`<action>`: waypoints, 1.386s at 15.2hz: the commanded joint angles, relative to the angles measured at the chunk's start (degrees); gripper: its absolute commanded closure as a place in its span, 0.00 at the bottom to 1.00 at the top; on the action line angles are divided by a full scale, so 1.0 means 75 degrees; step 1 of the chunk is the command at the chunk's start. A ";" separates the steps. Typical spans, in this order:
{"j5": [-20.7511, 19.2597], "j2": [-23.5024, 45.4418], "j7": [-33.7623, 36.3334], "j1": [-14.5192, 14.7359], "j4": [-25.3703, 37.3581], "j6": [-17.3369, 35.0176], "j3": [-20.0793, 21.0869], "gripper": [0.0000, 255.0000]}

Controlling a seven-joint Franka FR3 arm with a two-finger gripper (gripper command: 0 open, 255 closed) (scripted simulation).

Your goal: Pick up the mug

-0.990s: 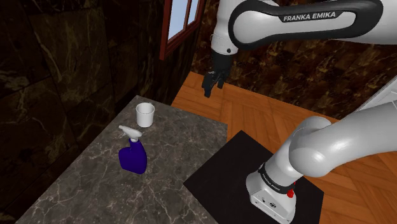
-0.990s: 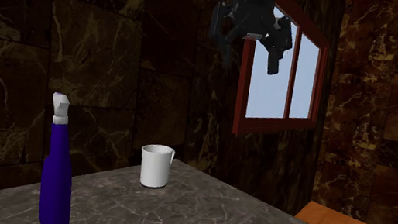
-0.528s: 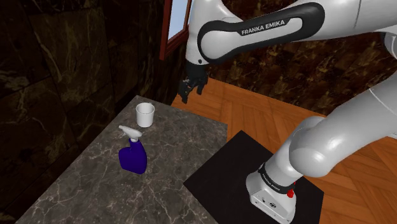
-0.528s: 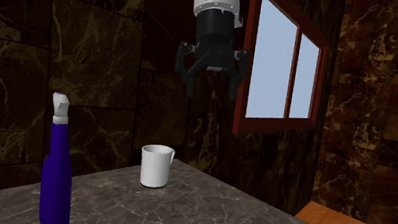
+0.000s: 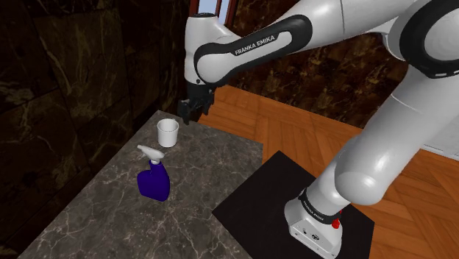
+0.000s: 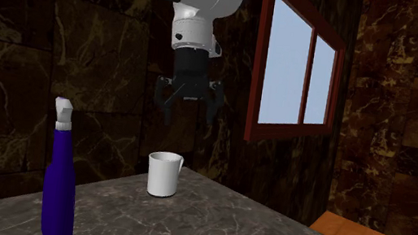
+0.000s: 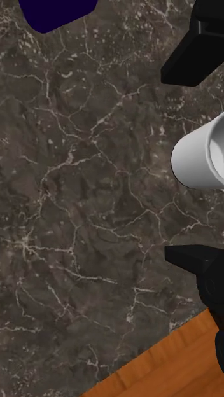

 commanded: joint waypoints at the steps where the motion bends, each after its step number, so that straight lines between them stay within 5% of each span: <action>1: -0.0202 0.0618 0.0292 0.0073 0.0398 0.0223 0.0030 0.00; 12: -0.1052 0.3945 0.1388 0.0799 0.3642 0.0353 -0.0219 0.00; 21: -0.1190 0.4445 0.1494 0.0866 0.3611 0.0877 -0.0322 0.00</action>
